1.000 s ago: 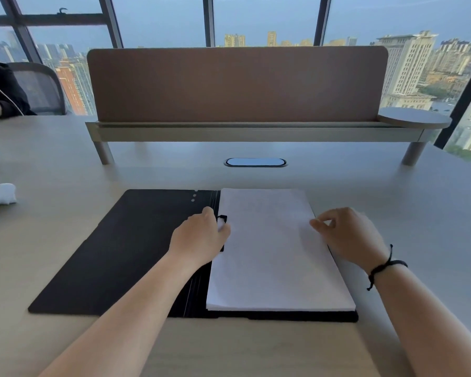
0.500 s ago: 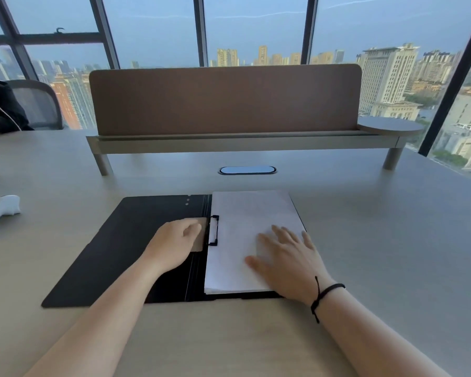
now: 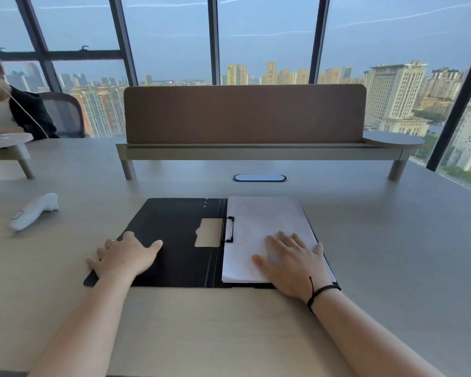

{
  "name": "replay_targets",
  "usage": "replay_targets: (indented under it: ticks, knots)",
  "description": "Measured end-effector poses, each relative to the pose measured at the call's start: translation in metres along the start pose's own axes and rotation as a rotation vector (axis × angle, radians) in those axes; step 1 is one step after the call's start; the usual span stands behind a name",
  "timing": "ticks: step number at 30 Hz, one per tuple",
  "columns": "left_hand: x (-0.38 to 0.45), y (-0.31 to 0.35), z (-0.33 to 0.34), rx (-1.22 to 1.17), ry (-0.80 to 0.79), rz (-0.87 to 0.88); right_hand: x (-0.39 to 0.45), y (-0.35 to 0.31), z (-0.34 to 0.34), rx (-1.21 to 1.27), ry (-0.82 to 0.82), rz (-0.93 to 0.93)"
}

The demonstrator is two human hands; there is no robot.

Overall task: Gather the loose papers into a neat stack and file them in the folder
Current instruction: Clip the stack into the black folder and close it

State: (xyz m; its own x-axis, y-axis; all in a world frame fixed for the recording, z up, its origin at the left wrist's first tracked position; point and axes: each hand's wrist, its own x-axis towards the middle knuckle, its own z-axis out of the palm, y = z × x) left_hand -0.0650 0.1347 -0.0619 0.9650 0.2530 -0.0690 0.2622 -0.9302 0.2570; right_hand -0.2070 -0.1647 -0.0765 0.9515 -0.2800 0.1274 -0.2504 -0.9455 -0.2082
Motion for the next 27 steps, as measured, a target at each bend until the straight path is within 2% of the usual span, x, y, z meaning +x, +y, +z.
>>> replay_targets:
  ticks: [11, 16, 19, 24, 27]
  knots:
    - [0.000, 0.010, -0.014, -0.105, 0.135, 0.059, -0.003, -0.002, -0.002, -0.057, -0.050, 0.001]
    - [-0.031, 0.059, -0.089, -0.064, 0.449, 0.322, -0.003, -0.001, -0.002, -0.053, -0.039, 0.023]
    - [-0.077, 0.113, -0.127, 0.051, 0.518, 0.489, -0.004, -0.002, -0.004, -0.040, -0.035, 0.015]
    - [-0.177, 0.192, -0.122, 0.197, 0.468, 0.834, -0.010, -0.001, -0.011, -0.026, -0.038, 0.002]
    - [-0.215, 0.212, -0.090, 0.134, 0.200, 0.992, -0.018, -0.001, -0.026, -0.060, -0.054, -0.055]
